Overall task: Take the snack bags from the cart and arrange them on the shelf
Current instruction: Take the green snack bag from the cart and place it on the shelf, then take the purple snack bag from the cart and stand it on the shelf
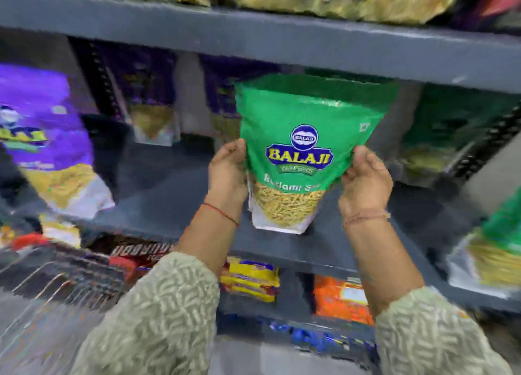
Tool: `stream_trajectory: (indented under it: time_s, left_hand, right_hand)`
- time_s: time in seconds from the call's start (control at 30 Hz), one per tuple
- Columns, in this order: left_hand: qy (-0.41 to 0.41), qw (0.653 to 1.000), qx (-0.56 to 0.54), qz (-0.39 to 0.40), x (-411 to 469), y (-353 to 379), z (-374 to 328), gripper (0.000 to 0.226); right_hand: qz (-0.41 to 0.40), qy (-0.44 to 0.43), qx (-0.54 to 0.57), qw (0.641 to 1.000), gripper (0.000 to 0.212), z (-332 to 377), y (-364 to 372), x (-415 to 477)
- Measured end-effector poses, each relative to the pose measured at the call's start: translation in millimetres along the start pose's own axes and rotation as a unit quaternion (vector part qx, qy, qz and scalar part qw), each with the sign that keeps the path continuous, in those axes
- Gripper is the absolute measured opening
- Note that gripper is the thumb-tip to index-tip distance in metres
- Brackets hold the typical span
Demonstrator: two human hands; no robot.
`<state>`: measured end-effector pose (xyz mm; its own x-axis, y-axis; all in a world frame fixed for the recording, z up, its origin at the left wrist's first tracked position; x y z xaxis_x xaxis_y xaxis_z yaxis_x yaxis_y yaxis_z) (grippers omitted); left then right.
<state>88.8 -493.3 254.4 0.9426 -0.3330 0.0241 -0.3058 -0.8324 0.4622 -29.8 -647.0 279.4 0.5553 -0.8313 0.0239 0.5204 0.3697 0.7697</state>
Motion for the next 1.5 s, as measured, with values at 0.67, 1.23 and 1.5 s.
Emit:
stream_trajectory:
  time_s: [0.67, 1.23, 1.5]
  left_hand:
    - [-0.032, 0.999, -0.004, 0.014, 8.6, 91.4, 71.0, 0.019]
    - [0.104, 0.898, 0.165, -0.394, -94.9, -217.4, -0.4, 0.019]
    - [-0.109, 0.774, 0.178, -0.597, -255.4, -417.7, 3.9, 0.024]
  right_hand:
    - [-0.067, -0.027, -0.046, 0.996, 0.021, 45.6, -72.2, 67.8]
    - [0.252, -0.066, -0.38, 0.887, 0.029, -171.4, -2.8, -148.3]
    - [0.601, 0.124, -0.468, 0.636, 0.067, -341.2, 71.1, -294.9]
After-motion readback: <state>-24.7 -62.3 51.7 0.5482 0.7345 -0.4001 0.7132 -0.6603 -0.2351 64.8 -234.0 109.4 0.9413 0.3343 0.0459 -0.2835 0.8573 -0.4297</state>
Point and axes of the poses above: each hand's wrist, its own x-axis towards the middle knuckle, its own y-axis out of the palm, z = x × y, the point moved 1 cm from there along x, towards the middle knuckle, and after that the axes turned 11 degrees about x, right-handed, at the moved point
